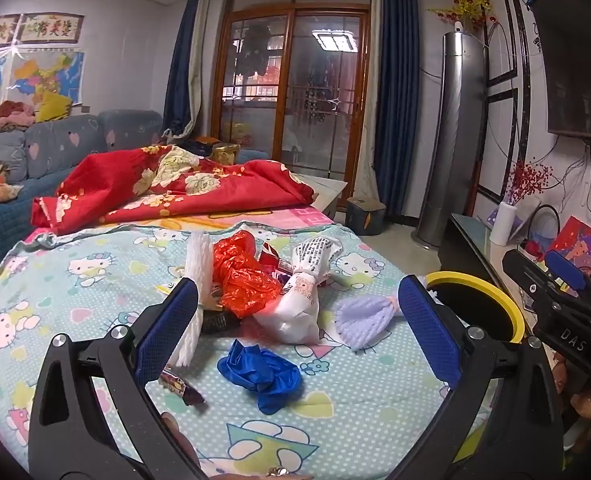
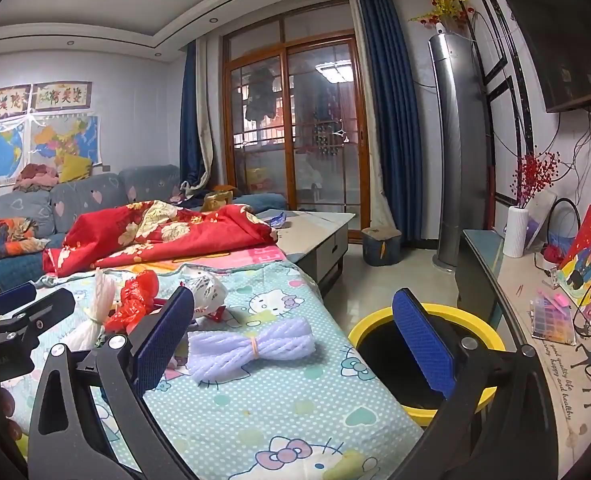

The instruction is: Collect trash

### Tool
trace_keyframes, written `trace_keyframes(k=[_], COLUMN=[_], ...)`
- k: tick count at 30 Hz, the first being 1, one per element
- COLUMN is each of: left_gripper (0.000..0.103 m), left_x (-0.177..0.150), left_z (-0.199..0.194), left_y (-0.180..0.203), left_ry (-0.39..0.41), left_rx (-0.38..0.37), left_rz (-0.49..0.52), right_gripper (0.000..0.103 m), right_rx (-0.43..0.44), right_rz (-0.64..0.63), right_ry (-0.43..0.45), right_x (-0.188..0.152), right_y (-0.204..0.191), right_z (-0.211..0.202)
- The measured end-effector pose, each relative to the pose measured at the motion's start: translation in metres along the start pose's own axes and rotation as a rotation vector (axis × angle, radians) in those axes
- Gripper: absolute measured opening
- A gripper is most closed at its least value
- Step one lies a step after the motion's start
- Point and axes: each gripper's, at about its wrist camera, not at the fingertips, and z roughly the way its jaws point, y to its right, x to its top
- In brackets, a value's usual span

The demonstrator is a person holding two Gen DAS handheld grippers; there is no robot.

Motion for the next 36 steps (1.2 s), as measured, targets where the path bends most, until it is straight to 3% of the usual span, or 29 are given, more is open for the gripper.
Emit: trace_keyframes(k=[36], left_gripper=[0.092], left_x=[0.0006], left_z=[-0.0018], left_y=[-0.0005], left_ry=[0.000], left_rx=[0.000], left_rz=[0.007], right_gripper=[0.097], right_rx=[0.000], right_rz=[-0.002], right_ry=[-0.002], right_x=[0.0017], right_y=[-0.0036], right_z=[-0.0013])
